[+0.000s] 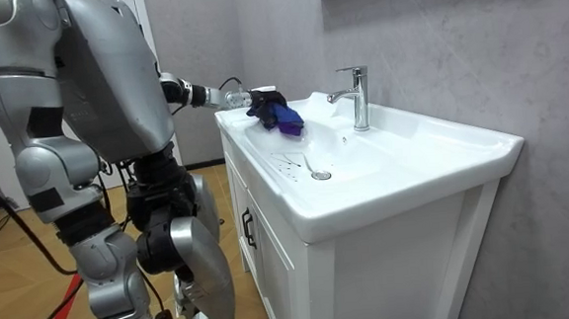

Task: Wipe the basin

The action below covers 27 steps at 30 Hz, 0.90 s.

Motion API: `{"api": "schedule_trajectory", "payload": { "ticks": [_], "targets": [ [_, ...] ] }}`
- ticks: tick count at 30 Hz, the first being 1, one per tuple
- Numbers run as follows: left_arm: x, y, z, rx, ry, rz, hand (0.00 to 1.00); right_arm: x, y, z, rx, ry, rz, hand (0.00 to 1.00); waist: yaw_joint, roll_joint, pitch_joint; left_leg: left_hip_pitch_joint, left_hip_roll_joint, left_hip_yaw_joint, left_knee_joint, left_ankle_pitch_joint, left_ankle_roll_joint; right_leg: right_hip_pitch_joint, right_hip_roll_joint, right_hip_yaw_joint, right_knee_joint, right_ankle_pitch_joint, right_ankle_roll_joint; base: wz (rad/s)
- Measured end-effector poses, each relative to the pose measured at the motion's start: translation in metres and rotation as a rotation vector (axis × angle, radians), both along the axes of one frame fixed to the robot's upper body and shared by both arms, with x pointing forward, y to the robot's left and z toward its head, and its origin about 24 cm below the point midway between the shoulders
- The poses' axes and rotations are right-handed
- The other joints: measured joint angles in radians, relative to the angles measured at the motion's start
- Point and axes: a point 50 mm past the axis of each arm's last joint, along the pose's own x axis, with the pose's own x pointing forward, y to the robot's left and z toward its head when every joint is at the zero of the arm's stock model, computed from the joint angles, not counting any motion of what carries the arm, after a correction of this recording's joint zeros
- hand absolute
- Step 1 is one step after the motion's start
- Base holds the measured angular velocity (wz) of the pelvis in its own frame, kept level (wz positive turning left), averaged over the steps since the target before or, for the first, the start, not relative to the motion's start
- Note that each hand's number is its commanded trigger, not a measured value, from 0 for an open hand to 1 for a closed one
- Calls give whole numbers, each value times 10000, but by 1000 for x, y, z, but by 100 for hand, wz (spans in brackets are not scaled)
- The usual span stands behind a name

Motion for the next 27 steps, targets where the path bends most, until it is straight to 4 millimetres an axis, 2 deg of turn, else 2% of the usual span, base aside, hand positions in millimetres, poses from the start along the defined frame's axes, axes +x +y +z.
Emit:
{"api": "schedule_trajectory", "payload": {
  "ticks": [10, 15, 18, 20, 21, 22, 25, 27],
  "targets": [
    [2, -4, 4, 13, -12, -127, 100, 1, 1, 0, -179, -1, 80, 0, -15, -11, 15, -114, -42, -22, -13, 0, 11, -37, -46, -21, 0, -8, 47, 0],
    [5, -12, 15, 56, -328, -464, 100, 8, 4, -1, -130, -295, 136, 0, -15, -38, 34, -358, -94, -22, 46, 18, 47, -240, -144, -133, -1, -38, 108, 8],
    [4, -22, 21, -65, -578, -672, 100, 14, 7, -2, -81, -525, 266, 0, -7, -62, 79, -407, -119, -53, 33, 28, 82, -222, -195, -227, -130, -3, 190, 12],
    [6, -30, 28, -131, -757, -1048, 100, 23, 8, -2, -72, -864, 283, 0, -20, -70, 174, -451, -143, -113, 27, 24, 103, -205, -246, -350, -224, 13, 266, 17],
    [8, -32, 30, -156, -828, -1158, 100, 25, 8, -2, -46, -980, 279, 0, -24, -84, 197, -498, -145, -133, 37, 19, 114, -209, -269, -424, -236, 5, 280, 29],
    [11, -36, 34, -222, -972, -1342, 100, 30, 9, -2, 8, -1203, 290, 0, -46, -120, 265, -559, -163, -172, 34, 36, 144, -214, -323, -555, -260, -11, 300, 29],
    [10, -51, 39, -381, -1287, -1818, 100, 37, 12, -2, 116, -1602, 460, 0, -36, -136, 283, -742, -186, -371, 24, 44, 159, -191, -371, -739, -466, 13, 313, 27],
    [12, -62, 42, -497, -1420, -2213, 100, 37, 14, -3, 189, -1649, 580, 0, -6, -141, 282, -760, -190, -388, 37, 47, 162, -203, -391, -816, -564, 76, 223, 17]
  ]
}}
